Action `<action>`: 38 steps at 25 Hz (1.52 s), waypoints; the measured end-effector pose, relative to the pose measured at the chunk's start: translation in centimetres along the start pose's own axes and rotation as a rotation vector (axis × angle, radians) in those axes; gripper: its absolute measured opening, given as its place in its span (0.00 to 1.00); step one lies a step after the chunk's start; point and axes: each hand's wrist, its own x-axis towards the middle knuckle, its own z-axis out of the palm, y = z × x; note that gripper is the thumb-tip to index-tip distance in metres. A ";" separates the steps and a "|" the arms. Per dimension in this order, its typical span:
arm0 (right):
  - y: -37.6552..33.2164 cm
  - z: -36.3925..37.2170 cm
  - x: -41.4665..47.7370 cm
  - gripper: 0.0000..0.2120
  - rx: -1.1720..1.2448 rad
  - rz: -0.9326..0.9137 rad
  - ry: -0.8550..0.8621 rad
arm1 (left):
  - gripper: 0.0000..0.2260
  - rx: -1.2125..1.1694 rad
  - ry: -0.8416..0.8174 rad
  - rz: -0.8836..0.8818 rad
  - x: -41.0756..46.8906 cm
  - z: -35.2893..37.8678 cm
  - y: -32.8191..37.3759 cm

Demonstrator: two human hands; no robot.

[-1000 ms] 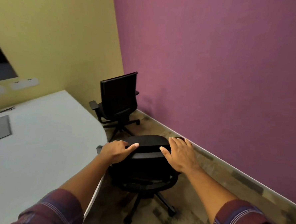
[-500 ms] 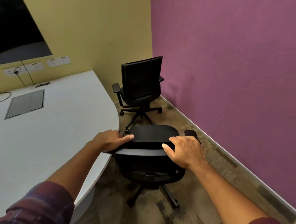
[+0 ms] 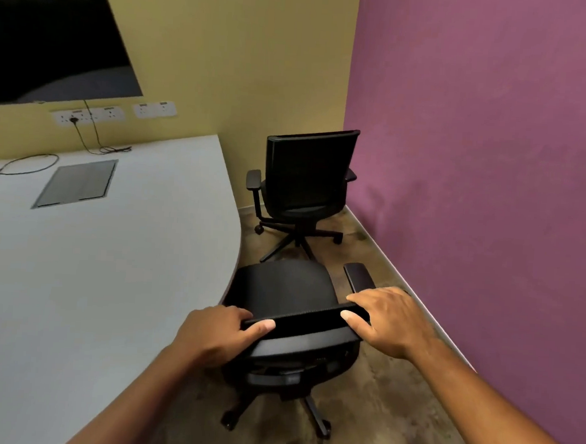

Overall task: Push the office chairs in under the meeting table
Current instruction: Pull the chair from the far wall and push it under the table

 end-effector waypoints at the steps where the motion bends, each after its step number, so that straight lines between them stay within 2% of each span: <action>1: 1.0 -0.1 0.9 0.35 -0.012 -0.028 -0.010 | 0.46 0.015 0.020 -0.007 -0.1 0.0 0.7; 8: 6.9 -0.6 5.3 0.30 0.023 -0.178 -0.007 | 0.45 0.034 0.110 -0.117 -1.3 0.4 6.4; 11: 9.5 0.0 7.5 0.26 0.039 -0.265 0.053 | 0.43 0.029 0.121 -0.186 -1.2 1.0 8.7; 14: 11.7 0.1 9.6 0.25 0.067 -0.340 0.039 | 0.42 0.040 0.123 -0.250 -0.9 1.2 10.9; 21: 15.1 0.1 15.7 0.28 0.090 -0.546 0.003 | 0.52 0.075 0.208 -0.515 1.5 2.5 16.3; 24: 15.6 0.1 18.6 0.30 0.085 -0.612 -0.038 | 0.49 0.072 0.324 -0.640 2.3 2.4 18.4; 29: 14.9 0.6 23.2 0.31 0.078 -0.760 -0.044 | 0.39 0.013 0.483 -0.806 3.6 2.2 20.2; 38: 10.7 2.9 31.8 0.31 0.107 -0.952 -0.033 | 0.36 -0.009 0.533 -0.968 6.2 2.0 16.8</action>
